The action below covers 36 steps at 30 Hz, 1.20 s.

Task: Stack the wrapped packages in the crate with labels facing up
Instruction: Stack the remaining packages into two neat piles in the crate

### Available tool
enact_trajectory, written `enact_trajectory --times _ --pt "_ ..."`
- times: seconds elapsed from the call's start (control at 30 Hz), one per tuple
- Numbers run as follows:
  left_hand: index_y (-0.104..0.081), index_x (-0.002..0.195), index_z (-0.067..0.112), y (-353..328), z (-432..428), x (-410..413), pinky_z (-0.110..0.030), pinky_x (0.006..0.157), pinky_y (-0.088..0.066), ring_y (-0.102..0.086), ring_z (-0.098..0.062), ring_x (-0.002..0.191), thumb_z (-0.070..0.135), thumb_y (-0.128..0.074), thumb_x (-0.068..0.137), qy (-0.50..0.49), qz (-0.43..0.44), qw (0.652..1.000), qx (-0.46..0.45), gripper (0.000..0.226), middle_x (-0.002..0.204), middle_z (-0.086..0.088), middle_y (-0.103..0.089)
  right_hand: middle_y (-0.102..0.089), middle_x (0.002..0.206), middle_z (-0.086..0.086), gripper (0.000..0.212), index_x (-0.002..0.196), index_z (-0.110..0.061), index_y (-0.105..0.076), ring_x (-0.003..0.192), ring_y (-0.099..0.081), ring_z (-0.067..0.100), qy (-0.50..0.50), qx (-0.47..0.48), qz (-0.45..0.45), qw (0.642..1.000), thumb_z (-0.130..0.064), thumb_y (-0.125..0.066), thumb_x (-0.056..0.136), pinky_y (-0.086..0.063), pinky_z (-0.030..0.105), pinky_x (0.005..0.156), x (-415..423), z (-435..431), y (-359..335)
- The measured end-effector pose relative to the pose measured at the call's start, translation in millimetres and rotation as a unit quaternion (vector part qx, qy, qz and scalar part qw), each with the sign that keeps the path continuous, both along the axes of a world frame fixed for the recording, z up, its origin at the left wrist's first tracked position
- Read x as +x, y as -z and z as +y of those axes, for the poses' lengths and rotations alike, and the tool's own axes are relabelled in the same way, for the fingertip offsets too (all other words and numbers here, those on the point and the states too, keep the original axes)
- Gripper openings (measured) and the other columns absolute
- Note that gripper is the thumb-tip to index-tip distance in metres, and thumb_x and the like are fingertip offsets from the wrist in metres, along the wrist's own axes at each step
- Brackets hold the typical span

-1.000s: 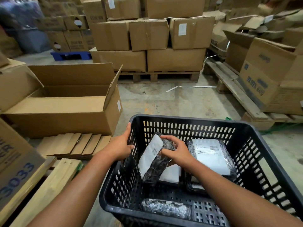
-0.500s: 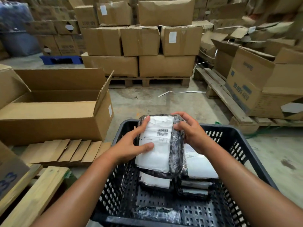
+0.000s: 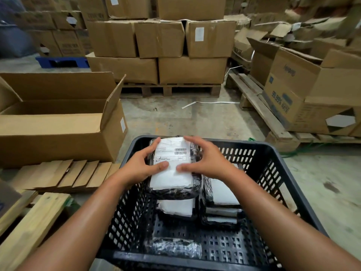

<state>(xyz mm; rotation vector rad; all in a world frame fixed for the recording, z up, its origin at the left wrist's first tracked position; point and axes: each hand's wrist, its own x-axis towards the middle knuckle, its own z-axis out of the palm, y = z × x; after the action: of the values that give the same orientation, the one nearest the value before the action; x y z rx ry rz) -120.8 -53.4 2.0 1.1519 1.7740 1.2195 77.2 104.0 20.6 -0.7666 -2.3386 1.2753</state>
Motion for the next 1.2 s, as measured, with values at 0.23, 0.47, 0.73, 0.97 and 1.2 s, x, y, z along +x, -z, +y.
enact_trajectory --times 0.23,0.47,0.73,0.97,1.2 --pt "-0.022 0.159 0.036 39 13 -1 0.004 0.080 -0.038 -0.035 0.005 0.130 0.034 -0.084 0.081 0.011 0.074 0.994 -0.074 0.099 0.153 0.023 -0.028 0.044 0.160 0.009 0.168 0.161 -0.036 0.016 0.157 0.013 0.031 -0.121 0.042 -0.249 0.960 -0.061 -0.099 0.040 -0.009 0.041 0.125 -2 -10 39" --pt "-0.003 0.157 0.049 78 27 13 -0.034 0.098 -0.052 -0.057 -0.015 0.119 0.029 -0.076 0.087 0.008 0.130 0.981 -0.141 0.103 0.145 0.006 -0.048 0.055 0.149 0.021 0.163 0.155 -0.025 0.034 0.153 0.018 0.048 -0.126 0.116 -0.321 0.931 -0.047 -0.098 0.061 -0.019 0.055 0.125 -10 -18 73" --pt "-0.003 0.158 0.041 102 35 12 -0.030 0.096 -0.050 -0.052 -0.014 0.120 0.030 -0.083 0.080 0.030 0.157 0.970 -0.185 0.112 0.156 -0.005 -0.041 0.026 0.164 0.028 0.146 0.158 0.007 0.012 0.150 0.013 0.058 -0.179 0.275 -0.429 0.842 -0.064 -0.084 0.073 -0.027 0.054 0.120 -20 -35 98" --pt "0.042 0.145 0.021 95 42 24 -0.051 0.123 -0.015 0.009 -0.043 0.150 0.045 -0.099 0.048 0.184 0.270 0.853 -0.406 0.173 0.140 -0.016 0.058 0.009 0.167 0.033 0.129 0.159 0.008 0.008 0.155 0.001 0.048 -0.192 0.325 -0.452 0.808 -0.071 -0.064 0.086 -0.024 0.050 0.124 -18 -30 114" --pt "0.024 0.154 0.018 102 40 15 -0.031 0.121 -0.019 -0.009 -0.035 0.152 0.030 -0.099 0.055 0.187 0.271 0.880 -0.342 0.159 0.144 -0.006 0.052 0.012 0.166 0.033 0.113 0.158 0.007 0.013 0.156 0.004 0.047 -0.193 0.342 -0.480 0.785 -0.067 -0.049 0.097 0.003 0.057 0.125 -20 -33 116"
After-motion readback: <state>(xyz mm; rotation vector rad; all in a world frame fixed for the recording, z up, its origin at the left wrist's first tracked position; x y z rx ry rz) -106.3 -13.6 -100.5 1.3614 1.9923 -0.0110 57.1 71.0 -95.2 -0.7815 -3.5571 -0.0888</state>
